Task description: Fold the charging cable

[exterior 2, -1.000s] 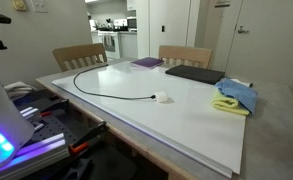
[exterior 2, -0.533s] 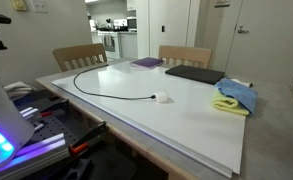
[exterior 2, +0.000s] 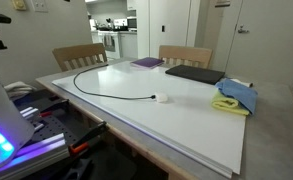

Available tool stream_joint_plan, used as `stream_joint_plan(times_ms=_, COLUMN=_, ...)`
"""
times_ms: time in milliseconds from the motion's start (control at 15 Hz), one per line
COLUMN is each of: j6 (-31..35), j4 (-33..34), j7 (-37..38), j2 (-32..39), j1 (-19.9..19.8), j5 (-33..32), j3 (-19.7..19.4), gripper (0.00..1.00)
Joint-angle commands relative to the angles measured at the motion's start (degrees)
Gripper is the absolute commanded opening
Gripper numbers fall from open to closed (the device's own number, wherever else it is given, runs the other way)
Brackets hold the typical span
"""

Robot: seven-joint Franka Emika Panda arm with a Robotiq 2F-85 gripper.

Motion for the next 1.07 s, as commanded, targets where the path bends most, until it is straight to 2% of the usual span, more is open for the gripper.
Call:
stream_joint_plan(times_ms=0, j6=5.73, j4=3.89, j7=-5.34, j2=8.90, j1=1.96, j5=-0.87, j3=0.81, gripper=1.00)
stream_joint_plan(times_ms=467, j6=17.04, j4=6.68, j7=-8.36, j2=20.63, j1=4.34, j5=-3.01, j3=1.92, gripper=1.00)
stream_joint_plan(times_ms=1000, j6=22.19, j4=9.91, j7=-9.44, j2=29.64, j1=4.94, j5=-3.19, j3=2.15, gripper=1.00)
